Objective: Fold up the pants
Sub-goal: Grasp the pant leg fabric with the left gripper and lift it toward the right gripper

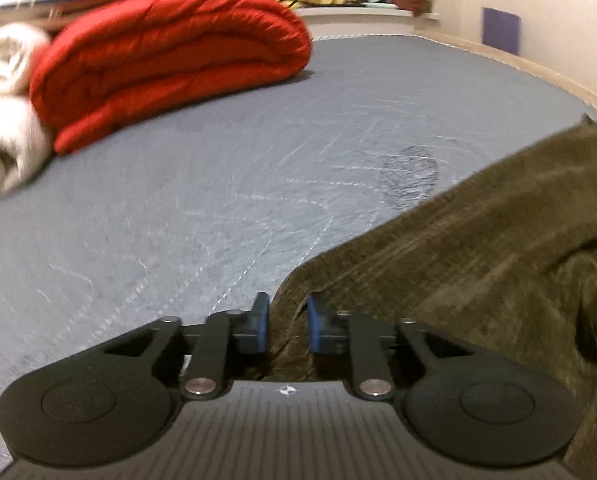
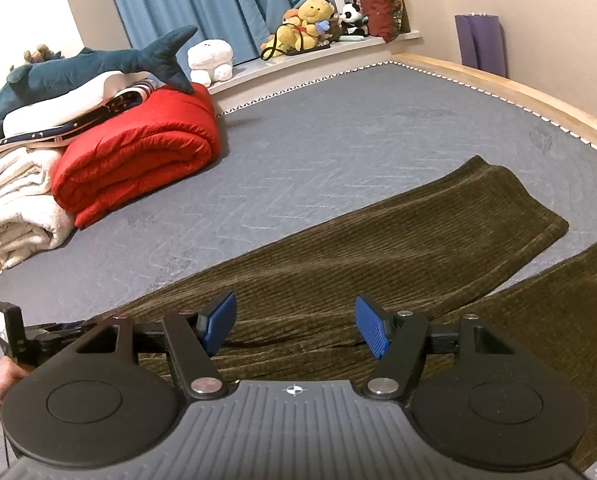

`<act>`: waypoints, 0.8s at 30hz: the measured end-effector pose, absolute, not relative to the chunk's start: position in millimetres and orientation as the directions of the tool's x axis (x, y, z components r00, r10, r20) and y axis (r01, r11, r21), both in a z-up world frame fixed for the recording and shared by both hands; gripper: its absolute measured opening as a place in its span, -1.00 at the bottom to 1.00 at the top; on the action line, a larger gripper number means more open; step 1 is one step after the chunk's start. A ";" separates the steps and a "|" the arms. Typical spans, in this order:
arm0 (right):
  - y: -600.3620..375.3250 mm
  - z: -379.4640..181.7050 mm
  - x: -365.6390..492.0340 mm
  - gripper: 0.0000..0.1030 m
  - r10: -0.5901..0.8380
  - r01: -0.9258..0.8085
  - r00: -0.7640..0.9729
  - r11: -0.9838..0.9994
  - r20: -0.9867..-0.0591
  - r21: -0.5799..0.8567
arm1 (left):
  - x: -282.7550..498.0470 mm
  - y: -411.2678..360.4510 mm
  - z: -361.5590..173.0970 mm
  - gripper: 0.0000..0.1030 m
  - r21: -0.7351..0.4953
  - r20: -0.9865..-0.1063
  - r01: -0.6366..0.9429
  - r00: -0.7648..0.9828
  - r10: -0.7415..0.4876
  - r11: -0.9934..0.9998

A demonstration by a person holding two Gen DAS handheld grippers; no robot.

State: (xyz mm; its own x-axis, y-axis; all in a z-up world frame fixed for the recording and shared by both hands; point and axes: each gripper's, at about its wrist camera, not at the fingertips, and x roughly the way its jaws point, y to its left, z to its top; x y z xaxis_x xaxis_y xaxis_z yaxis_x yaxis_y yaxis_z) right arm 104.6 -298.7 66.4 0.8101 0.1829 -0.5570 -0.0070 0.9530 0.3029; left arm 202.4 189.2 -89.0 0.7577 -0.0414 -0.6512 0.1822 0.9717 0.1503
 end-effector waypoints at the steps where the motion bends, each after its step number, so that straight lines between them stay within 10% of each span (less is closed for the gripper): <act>1: -299.7 66.3 105.1 0.33 0.177 -0.002 0.811 0.954 -0.558 0.300 | 195.3 185.8 -82.8 -0.65 0.167 -0.640 0.187 0.768 -0.038 0.968; 13: -300.6 43.3 123.1 0.33 0.139 0.042 0.759 0.965 -0.636 0.260 | 25.9 99.8 -6.8 -0.76 0.400 -0.511 0.227 0.860 0.010 0.888; 24: -347.0 39.1 117.5 0.33 0.080 0.161 0.768 0.936 -0.635 0.312 | -80.2 80.3 -43.3 -0.77 0.302 -0.677 0.432 0.725 -0.128 0.850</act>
State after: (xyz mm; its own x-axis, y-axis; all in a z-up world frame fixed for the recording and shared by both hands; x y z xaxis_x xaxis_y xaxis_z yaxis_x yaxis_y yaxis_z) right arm 117.5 -347.0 39.1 0.7683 0.0797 -0.6351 0.1609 0.9363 0.3122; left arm -80.2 80.3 -43.3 0.7249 -0.1279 -0.6769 0.4322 0.8496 0.3024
